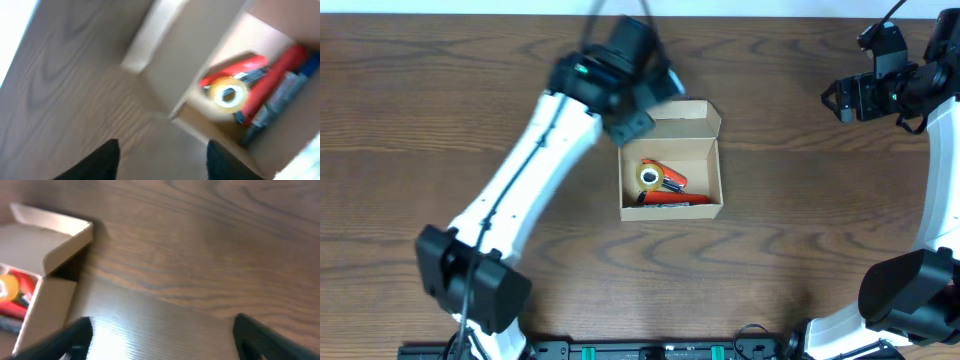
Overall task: Pack container
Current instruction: 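Withdraw the left gripper and bring both grippers to the box lid flaps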
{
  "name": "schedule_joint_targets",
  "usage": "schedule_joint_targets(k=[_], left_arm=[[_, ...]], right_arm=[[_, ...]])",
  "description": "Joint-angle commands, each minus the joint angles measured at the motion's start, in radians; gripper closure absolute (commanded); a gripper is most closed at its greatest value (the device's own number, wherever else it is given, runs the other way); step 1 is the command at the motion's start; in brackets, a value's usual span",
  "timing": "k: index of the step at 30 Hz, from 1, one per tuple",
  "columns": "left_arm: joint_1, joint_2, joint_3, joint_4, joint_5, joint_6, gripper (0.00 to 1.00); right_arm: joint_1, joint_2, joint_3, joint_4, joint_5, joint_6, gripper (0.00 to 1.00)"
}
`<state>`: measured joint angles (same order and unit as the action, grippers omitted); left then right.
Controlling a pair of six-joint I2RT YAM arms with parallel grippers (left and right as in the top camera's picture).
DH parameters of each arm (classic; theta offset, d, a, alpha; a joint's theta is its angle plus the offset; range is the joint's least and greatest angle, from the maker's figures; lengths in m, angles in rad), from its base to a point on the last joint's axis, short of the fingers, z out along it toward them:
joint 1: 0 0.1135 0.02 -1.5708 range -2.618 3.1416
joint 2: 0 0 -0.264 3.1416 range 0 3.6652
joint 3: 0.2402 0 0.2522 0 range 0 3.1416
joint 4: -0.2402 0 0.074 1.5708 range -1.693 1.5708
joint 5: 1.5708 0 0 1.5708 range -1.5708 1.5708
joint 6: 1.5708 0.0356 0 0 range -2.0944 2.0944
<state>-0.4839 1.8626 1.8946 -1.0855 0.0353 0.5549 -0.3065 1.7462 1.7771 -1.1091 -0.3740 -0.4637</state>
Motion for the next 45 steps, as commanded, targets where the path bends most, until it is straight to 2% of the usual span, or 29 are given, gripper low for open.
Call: schedule_joint_targets(k=[1, 4, 10, 14, 20, 23, 26, 37, 45], left_arm=[[0.113, -0.05, 0.026, -0.011, 0.01, -0.175, 0.56], [0.241, -0.077, 0.025, -0.014, 0.196, -0.205, 0.77], [0.48, -0.078, -0.036, 0.0, 0.578, -0.204, 0.94], [0.576, -0.078, -0.162, 0.05, 0.784, -0.157, 0.94], [0.602, -0.077, -0.409, 0.179, 0.958, -0.125, 0.94], [0.597, -0.075, -0.511, 0.272, 1.046, -0.145, 0.94], [0.595, -0.064, -0.595, 0.374, 1.078, -0.217, 0.94], [0.594, 0.04, -0.669, 0.499, 1.141, -0.248, 0.94], [0.594, 0.19, -0.669, 0.623, 1.248, -0.365, 0.94]], right_arm=[[-0.01, -0.01, -0.006, -0.002, -0.08, 0.058, 0.98], [-0.01, -0.01, -0.006, -0.007, -0.115, 0.086, 0.98], [-0.01, -0.005, -0.082, 0.078, -0.217, 0.171, 0.98], [-0.011, -0.005, -0.245, 0.233, -0.266, 0.301, 0.98], [-0.006, -0.005, -0.46, 0.375, -0.285, 0.397, 0.99], [-0.006, -0.005, -0.508, 0.377, -0.281, 0.41, 0.99], [-0.003, -0.005, -0.545, 0.383, -0.28, 0.425, 0.99], [0.097, 0.007, -0.605, 0.473, -0.258, 0.492, 0.99], [0.156, 0.083, -0.605, 0.525, -0.272, 0.547, 0.99]])
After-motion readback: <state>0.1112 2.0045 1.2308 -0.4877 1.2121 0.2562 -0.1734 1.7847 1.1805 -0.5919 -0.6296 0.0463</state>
